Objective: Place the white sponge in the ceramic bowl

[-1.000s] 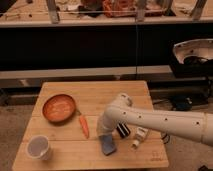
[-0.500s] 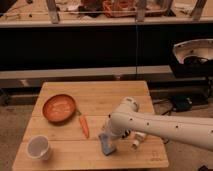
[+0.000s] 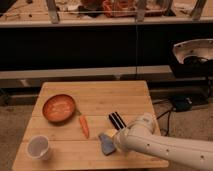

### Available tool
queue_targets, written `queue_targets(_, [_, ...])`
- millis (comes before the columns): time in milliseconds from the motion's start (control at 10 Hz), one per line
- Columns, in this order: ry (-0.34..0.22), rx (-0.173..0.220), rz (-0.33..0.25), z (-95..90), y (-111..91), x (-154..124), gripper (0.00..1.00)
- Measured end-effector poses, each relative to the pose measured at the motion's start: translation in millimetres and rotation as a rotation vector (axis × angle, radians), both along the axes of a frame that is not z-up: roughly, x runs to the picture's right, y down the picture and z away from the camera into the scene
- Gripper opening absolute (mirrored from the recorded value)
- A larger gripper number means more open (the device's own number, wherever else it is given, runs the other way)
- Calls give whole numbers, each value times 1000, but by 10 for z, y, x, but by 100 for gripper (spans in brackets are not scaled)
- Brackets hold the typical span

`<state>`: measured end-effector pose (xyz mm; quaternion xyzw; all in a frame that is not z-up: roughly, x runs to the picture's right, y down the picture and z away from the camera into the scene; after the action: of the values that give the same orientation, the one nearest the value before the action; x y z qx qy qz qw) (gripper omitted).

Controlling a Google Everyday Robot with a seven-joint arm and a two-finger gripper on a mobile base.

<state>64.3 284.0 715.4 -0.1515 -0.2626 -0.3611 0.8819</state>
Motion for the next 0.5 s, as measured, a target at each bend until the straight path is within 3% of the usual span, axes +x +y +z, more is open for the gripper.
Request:
queue_targets(200, [-101,-37,-11,-1,6,95,80])
queue_targets(500, [-126,-75,-100,14,-81,54,80])
